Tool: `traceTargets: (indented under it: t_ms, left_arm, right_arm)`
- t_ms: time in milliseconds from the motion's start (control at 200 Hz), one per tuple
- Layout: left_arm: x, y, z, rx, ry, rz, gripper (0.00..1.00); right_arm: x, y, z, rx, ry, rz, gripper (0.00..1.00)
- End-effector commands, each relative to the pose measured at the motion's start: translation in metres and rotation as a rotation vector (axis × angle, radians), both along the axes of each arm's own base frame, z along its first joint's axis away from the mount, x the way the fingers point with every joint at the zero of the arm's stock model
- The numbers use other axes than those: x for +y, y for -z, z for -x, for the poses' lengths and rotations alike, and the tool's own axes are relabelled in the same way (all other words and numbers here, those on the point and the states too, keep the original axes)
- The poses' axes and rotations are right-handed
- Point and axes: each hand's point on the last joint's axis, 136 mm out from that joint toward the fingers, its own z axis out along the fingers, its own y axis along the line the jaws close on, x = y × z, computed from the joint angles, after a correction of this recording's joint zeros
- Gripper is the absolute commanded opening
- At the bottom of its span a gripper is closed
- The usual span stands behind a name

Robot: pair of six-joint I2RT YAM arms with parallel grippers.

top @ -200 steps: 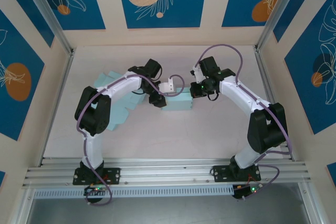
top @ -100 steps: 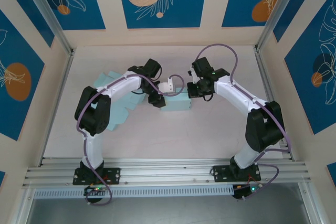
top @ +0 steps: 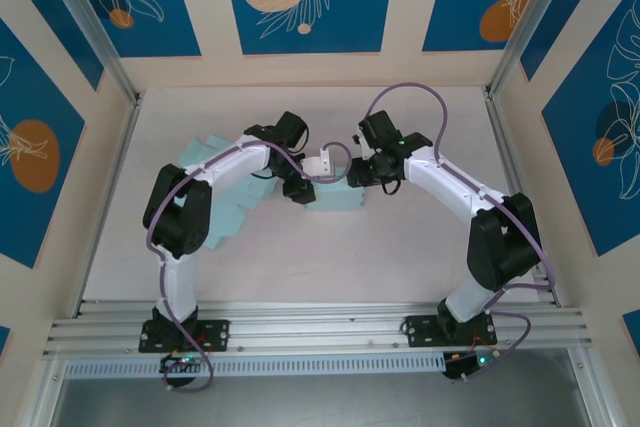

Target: Fold the paper box

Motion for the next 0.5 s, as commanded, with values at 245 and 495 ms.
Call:
traceTargets:
  t_ms: [245, 495]
  left_arm:
    - [0.008, 0.019, 0.005, 0.038, 0.016, -0.083, 0.48]
    - [0.007, 0.019, 0.004, 0.036, 0.010, -0.077, 0.47]
  right_arm:
    - [0.003, -0.034, -0.007, -0.065, -0.037, -0.056, 0.30]
    - [0.000, -0.018, 0.001, -0.018, -0.016, -0.046, 0.25]
